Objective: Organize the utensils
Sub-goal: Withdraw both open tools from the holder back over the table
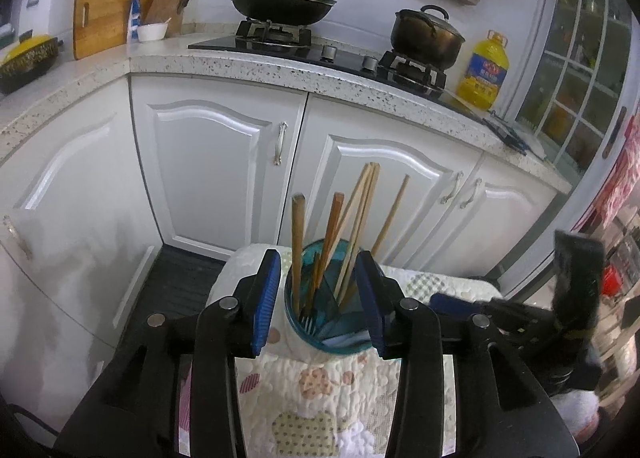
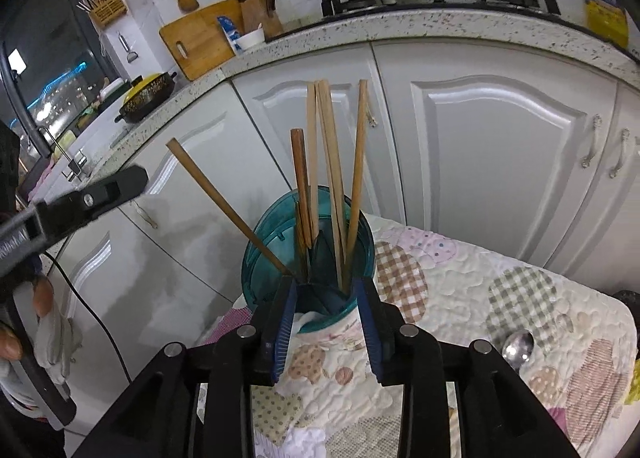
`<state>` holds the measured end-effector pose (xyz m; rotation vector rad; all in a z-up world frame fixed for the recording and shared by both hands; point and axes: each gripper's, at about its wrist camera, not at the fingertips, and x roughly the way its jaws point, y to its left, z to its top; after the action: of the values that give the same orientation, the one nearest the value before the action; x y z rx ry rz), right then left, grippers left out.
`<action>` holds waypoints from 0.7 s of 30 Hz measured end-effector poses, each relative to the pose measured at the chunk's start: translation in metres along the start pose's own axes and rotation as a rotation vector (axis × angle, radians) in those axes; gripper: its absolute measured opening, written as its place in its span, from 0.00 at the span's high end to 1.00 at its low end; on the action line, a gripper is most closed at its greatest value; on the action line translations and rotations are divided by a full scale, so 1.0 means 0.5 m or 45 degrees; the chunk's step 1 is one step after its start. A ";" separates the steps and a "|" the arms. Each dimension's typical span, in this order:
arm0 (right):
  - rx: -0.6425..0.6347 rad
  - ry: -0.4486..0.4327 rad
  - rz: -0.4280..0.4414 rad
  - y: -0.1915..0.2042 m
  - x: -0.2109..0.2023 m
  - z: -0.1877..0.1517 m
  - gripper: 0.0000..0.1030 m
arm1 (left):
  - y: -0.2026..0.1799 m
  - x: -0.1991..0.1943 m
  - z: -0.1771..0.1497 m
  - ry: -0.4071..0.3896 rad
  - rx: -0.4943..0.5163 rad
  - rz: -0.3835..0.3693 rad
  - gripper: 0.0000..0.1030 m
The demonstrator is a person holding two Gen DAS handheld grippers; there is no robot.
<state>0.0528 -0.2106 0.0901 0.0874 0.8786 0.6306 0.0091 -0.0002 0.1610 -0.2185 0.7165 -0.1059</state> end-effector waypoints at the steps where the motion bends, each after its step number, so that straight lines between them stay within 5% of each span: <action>1: -0.002 -0.010 -0.006 0.002 -0.008 -0.003 0.71 | -0.006 -0.002 -0.008 0.002 0.007 0.003 0.63; 21: 0.040 -0.083 -0.166 -0.025 -0.127 -0.102 0.63 | -0.140 0.017 -0.130 0.095 0.115 -0.036 0.62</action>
<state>-0.0089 -0.2649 0.0969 0.0775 0.8244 0.4900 -0.0290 -0.0804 0.1248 -0.1391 0.7812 -0.1736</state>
